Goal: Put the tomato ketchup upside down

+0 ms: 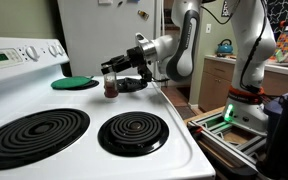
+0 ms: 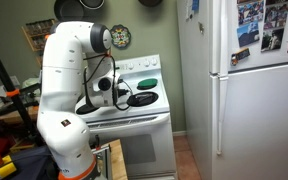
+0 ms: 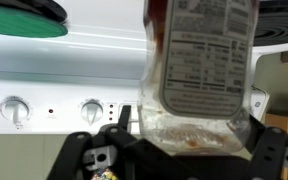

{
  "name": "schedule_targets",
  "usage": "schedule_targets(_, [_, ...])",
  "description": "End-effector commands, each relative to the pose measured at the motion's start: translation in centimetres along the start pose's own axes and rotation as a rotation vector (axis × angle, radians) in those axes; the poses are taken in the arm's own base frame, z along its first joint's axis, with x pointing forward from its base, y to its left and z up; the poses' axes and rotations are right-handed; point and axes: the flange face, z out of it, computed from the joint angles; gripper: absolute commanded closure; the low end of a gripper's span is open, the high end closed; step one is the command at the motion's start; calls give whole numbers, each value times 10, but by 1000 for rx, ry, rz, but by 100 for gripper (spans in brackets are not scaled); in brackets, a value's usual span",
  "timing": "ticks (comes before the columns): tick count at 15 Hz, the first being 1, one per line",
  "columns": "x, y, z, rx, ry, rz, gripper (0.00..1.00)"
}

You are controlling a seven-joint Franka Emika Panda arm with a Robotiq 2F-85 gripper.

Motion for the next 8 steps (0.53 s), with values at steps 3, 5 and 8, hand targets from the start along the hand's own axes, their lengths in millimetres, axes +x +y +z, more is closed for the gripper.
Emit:
schedule_targets(3, [23,-10,-18,37,8,24,0])
schedule_targets(5, [33,-17,-29,49,-17,42,0])
schedule_targets(8, [47,-26,-43,68,-64,110,0])
